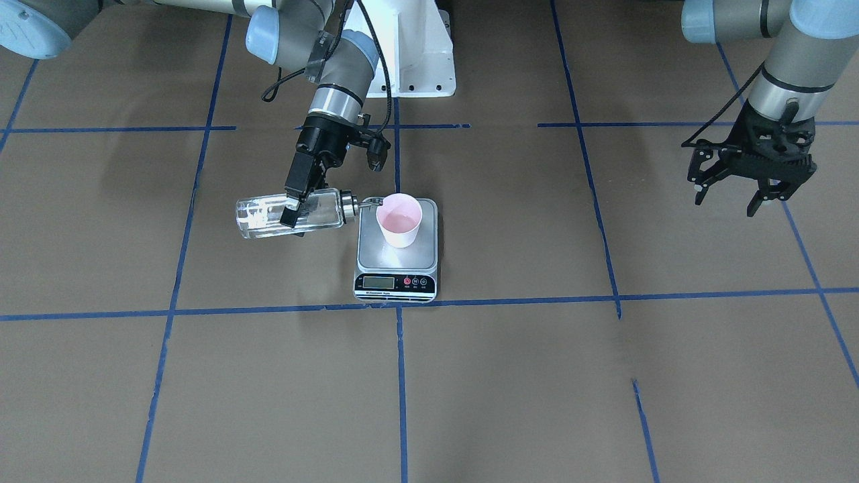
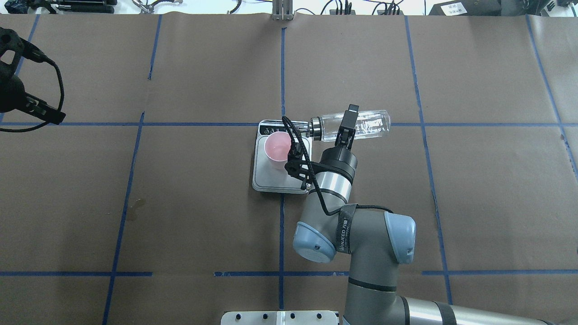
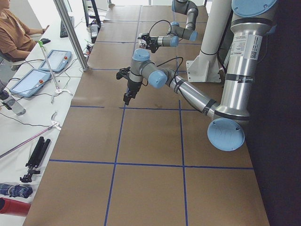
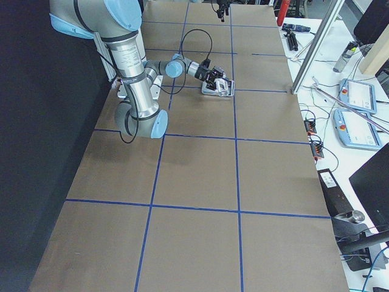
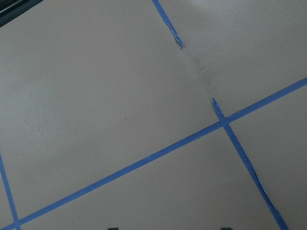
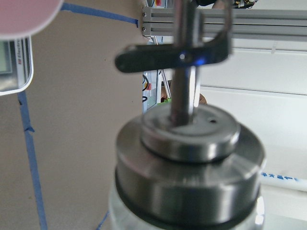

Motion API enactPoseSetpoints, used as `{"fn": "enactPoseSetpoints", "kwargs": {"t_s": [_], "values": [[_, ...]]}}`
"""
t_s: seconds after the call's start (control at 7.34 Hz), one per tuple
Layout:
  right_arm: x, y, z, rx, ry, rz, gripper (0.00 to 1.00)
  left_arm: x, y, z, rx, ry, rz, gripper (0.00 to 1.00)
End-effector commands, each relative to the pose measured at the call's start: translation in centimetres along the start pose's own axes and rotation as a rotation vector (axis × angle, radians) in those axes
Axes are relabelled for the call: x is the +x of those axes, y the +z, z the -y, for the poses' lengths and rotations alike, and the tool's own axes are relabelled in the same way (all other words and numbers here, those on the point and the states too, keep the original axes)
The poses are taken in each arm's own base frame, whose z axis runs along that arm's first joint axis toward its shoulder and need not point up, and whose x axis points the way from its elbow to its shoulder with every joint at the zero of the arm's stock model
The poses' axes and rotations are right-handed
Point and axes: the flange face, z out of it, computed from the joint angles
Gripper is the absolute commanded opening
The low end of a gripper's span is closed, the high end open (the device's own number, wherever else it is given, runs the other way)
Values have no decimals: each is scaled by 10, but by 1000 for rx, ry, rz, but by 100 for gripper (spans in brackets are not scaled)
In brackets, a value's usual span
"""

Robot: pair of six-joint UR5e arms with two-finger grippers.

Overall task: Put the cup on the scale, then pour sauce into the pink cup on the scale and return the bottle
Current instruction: 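Tilt the bottle spout down over the pink cup to pour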

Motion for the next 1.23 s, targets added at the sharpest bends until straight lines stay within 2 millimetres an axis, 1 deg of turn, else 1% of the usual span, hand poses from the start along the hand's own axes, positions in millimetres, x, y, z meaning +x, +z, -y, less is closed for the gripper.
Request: {"fn": "enactPoseSetpoints", "kwargs": {"t_s": [0.0,0.68,1.09], "values": [[1,1,2,3,-137,-37,0,0,-1,0,0,-2,0,77],[3,1,3,1,-317,-57,0,-1,2,0,-4,-3,1,77],[4,2,2,-1,-376,-72,0,2,2,-1,-13,-26,-24,77]]}}
